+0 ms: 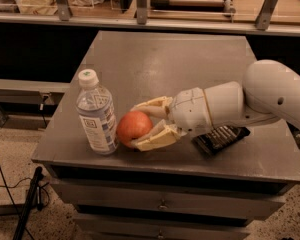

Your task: Move apple near blue plastic bottle

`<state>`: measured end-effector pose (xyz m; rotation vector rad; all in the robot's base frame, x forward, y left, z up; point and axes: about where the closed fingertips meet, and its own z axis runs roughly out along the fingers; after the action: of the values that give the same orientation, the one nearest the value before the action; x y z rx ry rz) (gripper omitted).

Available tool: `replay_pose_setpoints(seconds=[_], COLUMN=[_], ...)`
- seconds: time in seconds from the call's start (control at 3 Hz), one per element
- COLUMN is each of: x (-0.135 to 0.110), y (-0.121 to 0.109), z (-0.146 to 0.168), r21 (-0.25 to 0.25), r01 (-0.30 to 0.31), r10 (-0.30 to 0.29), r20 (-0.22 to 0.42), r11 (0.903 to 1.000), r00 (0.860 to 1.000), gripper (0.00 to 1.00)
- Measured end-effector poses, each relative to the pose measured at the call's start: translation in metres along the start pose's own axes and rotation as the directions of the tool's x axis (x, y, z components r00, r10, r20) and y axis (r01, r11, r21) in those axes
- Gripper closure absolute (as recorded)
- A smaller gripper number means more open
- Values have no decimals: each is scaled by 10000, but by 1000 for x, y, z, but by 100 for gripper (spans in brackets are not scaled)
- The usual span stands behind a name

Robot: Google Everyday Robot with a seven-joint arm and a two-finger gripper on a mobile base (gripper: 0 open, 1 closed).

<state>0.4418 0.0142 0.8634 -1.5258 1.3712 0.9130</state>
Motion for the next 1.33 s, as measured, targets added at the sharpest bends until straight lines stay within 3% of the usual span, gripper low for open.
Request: replay_pose_setpoints(seconds=[0.33,1.0,1.33], x=[0,-3,-3], y=[1,3,3], z=[2,6,6], r21=[-56,-157,-159], r01=[11,66,66], r10=[-11,-66,-67], r20=[-3,-14,-14], r11=[10000,9999,9999], r00=[10000,10000,10000], gripper=[59,0,0])
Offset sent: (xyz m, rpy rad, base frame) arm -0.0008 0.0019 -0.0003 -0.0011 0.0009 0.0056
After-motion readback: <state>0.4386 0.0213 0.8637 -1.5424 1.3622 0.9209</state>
